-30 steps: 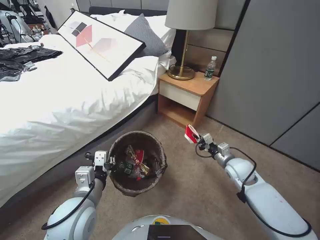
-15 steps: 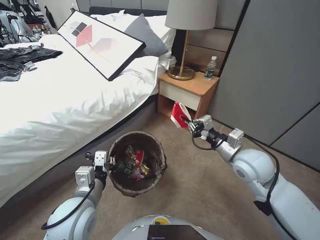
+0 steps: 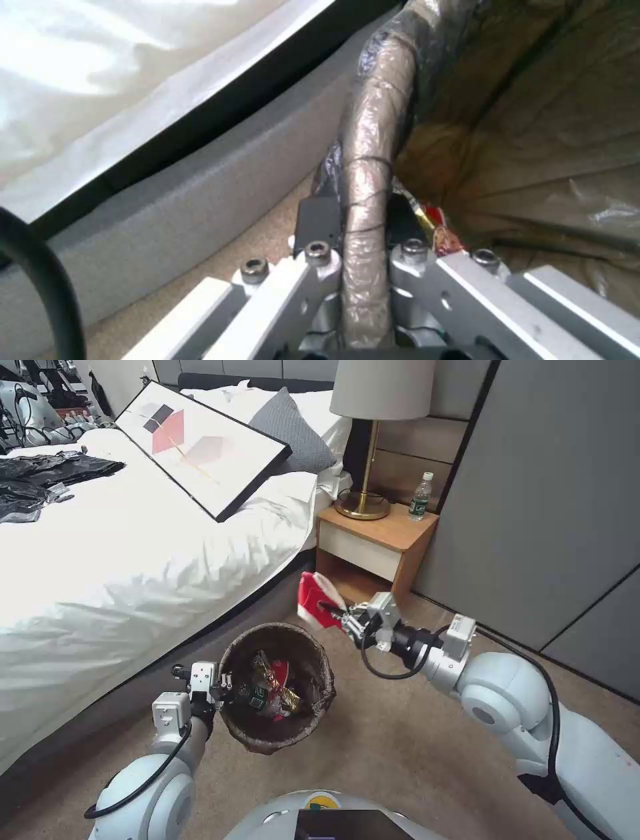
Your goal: Pick up the trash bin, then pick up the garbage from the floor and place it into the trash bin.
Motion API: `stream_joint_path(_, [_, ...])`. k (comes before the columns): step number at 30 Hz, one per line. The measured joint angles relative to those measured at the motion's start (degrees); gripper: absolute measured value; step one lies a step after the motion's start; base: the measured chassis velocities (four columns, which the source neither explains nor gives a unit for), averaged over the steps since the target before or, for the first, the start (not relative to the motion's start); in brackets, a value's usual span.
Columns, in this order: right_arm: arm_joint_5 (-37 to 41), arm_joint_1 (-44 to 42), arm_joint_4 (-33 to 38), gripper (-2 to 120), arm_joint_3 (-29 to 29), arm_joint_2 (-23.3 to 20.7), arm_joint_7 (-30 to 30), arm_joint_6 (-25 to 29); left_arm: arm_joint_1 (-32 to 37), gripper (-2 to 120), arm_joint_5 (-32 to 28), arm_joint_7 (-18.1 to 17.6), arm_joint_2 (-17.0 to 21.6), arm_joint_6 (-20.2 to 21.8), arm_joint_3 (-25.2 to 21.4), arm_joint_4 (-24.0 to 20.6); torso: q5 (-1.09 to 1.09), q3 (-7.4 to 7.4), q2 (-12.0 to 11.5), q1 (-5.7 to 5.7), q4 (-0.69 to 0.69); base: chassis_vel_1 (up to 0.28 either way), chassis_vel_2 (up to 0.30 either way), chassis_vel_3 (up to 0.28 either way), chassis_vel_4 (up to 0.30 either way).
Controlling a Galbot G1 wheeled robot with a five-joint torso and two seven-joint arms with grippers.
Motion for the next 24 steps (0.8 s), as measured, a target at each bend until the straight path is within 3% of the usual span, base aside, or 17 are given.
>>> stream_joint_path(12, [-0.59, 8.52, -1.32, 2, -15.24, 0.24, 0.6, -1.07, 0.11, 2, 0.31, -0.05, -0.38, 0.05, 0.15, 0.0, 0.0, 0.0, 0.0, 0.0, 0.0, 0.0, 0.0, 0.0, 0.0])
stream_joint_path(24, [-3.72, 10.63, -3.01, 2, -21.79, 1.27, 1.46, -2.68, 0.12, 2, 0.45, -0.07, -0.39, 0.07, 0.38, 0.0, -0.01, 0.0, 0.0, 0.0, 0.0, 0.0, 0.0, 0.0, 0.0])
